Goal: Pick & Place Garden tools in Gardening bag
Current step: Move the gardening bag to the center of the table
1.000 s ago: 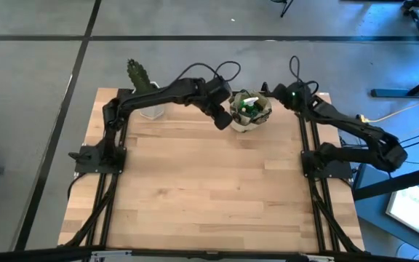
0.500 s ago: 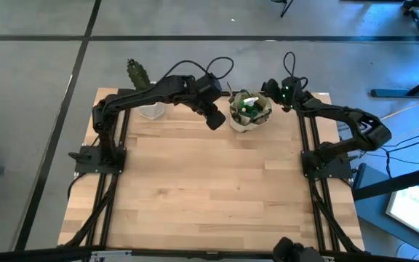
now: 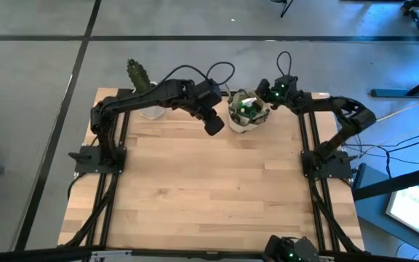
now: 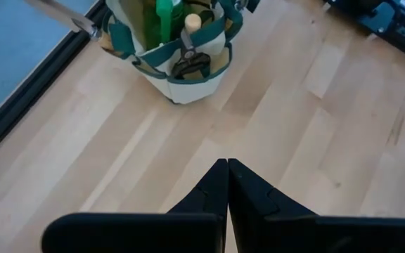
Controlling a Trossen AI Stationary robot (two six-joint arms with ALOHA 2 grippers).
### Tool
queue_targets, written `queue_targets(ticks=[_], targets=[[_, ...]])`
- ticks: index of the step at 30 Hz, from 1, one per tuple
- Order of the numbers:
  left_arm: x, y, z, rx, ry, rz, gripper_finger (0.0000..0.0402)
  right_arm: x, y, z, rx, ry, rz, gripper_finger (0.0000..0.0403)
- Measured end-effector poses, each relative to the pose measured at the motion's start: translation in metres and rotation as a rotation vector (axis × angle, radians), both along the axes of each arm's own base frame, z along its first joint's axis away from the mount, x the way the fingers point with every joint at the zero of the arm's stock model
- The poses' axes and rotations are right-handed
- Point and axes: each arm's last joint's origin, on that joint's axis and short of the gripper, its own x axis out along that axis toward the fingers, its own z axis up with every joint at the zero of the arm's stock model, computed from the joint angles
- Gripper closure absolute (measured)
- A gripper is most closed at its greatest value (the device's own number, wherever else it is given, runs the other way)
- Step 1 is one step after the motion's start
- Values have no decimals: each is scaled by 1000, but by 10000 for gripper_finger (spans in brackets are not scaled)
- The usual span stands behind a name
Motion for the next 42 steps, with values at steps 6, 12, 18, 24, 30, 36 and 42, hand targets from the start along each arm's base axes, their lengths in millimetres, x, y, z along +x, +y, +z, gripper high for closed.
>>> queue_targets(ticks=[6,12,18,24,30,36,42], targets=[[1,-4,0,5,3,1,400,12,-11,-1,5,-32,147,403],[1,-6,0,5,4,-4,400,25,-21,9,-28,-91,294,403],[1,-7,-1,4,9,-5,400,37,-17,15,-17,-106,359,403],[1,-7,-1,8,10,-11,400,47,-7,12,6,-98,434,403],[1,-7,-1,9,10,-13,400,56,0,14,-5,-115,489,403],[2,-7,-1,13,11,-19,400,65,11,14,3,-129,560,403],[2,-7,-1,14,11,-20,400,79,25,15,-4,-139,636,403]])
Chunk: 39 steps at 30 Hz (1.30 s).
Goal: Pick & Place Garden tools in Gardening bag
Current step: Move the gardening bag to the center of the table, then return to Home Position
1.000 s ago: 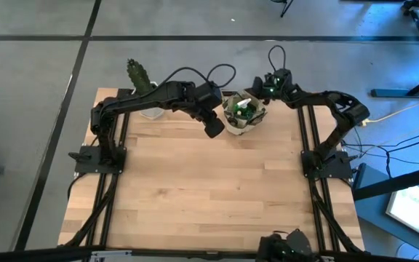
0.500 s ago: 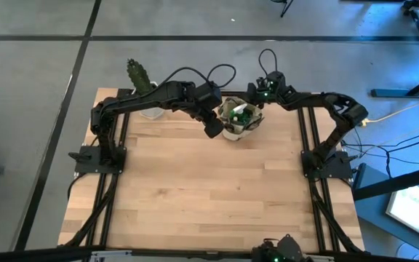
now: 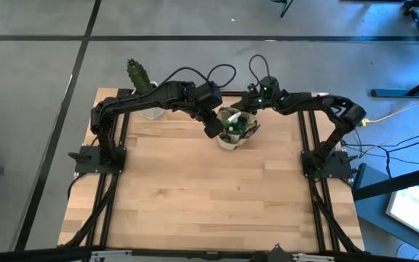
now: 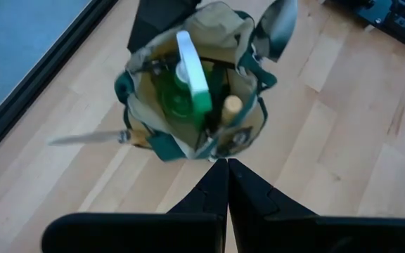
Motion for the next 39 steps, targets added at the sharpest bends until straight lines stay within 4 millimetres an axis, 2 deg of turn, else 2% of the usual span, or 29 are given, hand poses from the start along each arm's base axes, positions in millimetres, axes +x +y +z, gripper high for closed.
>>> queue_targets(ticks=[15,23,27,30,35,39], targets=[[1,-1,0,-4,-6,-6,400,30,40,2,-10,-19,161,403],[3,-10,0,-13,-12,-36,400,49,63,17,-82,-137,214,403],[3,-18,6,37,-37,-44,400,50,71,40,-172,-224,168,403],[-3,-23,23,76,-122,-43,400,44,75,62,-243,-275,125,403],[-15,-28,49,75,-260,-63,400,27,84,102,-370,-390,117,403],[-24,-34,71,54,-398,-191,400,9,97,138,-493,-498,125,403]])
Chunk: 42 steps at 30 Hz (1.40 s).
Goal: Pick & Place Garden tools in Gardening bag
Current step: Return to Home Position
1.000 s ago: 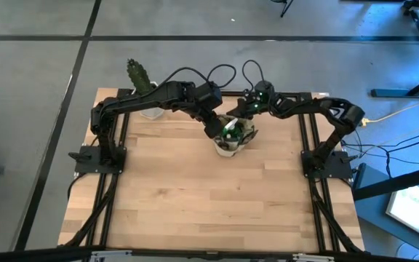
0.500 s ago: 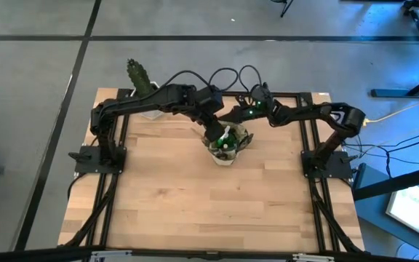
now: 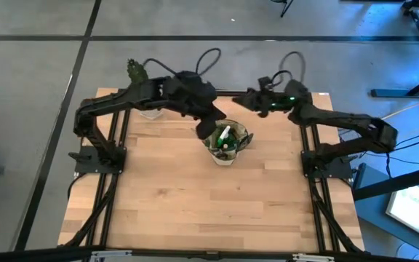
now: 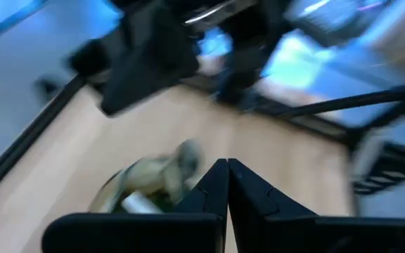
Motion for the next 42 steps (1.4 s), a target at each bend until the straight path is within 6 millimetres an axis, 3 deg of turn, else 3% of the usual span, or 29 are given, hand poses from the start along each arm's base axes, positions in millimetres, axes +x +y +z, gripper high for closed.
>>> queue_targets(ticks=[5,13,18,22,27,32,37,42], targets=[[-5,-11,23,2,-179,-198,400,-20,18,50,-169,-142,9,403],[-10,-14,42,93,-300,-11,400,-34,39,114,-336,-122,29,403],[-11,-24,59,63,-467,-156,400,-43,52,154,-465,-146,42,402],[-11,-30,63,18,-513,-233,399,-50,60,175,-542,-152,44,387],[-10,-32,63,5,-507,-244,367,-57,64,189,-563,-155,32,339],[-11,-32,60,-67,-482,-234,314,-56,65,185,-540,-106,59,285],[-10,-32,58,-12,-458,-196,310,-54,62,177,-464,-7,-17,269],[-10,-36,56,-41,-445,-245,303,-54,64,175,-474,-4,59,263]])
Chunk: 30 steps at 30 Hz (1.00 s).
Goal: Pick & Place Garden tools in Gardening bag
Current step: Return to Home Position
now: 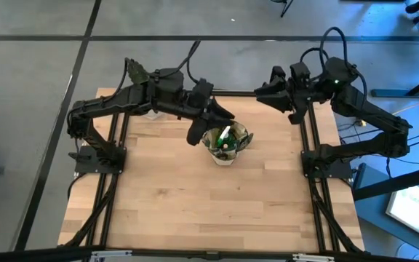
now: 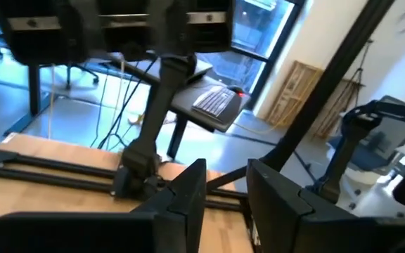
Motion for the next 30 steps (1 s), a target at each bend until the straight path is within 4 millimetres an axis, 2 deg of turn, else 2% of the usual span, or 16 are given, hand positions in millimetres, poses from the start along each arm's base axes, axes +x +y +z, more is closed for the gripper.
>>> queue_targets(ticks=[20,26,30], targets=[[-1,-6,-7,12,72,-10,313,2,7,-4,10,37,19,263],[0,-6,-17,-6,159,-8,314,3,7,-9,139,114,25,263],[2,-6,-20,-52,191,2,314,2,12,-7,55,81,41,263]])
